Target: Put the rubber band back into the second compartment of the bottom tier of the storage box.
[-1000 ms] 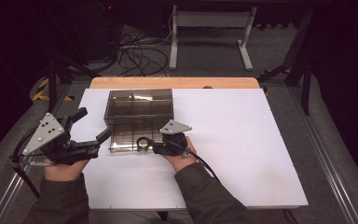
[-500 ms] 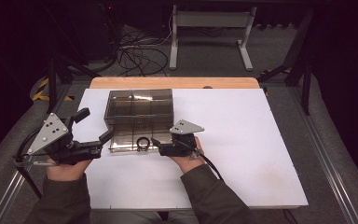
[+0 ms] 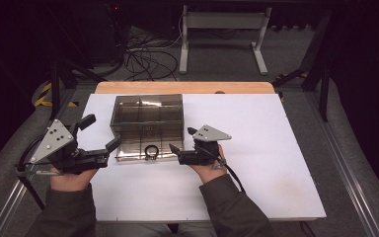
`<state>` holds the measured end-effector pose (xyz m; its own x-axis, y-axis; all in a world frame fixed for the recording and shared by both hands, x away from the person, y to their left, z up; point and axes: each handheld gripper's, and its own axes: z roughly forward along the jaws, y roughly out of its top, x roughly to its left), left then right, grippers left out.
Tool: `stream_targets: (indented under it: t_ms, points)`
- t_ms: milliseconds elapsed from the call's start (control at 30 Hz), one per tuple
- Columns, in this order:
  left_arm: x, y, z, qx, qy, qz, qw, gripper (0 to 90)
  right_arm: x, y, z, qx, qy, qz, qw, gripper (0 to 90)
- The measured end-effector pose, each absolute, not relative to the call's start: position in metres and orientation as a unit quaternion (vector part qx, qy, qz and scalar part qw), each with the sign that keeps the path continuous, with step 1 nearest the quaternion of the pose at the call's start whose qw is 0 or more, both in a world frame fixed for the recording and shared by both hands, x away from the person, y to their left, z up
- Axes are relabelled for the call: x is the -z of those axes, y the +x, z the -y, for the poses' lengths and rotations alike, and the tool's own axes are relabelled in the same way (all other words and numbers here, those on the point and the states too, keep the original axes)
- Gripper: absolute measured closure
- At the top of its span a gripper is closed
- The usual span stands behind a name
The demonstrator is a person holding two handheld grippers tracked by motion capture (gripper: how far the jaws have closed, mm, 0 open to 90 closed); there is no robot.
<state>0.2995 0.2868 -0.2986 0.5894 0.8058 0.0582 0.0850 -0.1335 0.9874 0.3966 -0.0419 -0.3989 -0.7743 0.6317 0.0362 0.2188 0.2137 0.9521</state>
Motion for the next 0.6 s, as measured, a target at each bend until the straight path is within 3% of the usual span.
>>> stream_targets:
  t_ms: [600]
  points:
    - [0.299,0.299,-0.287,-0.315,0.685,-0.327,0.570,6.2,0.386,0.391,0.077,-0.580,0.293,-0.738,0.183,8.7]
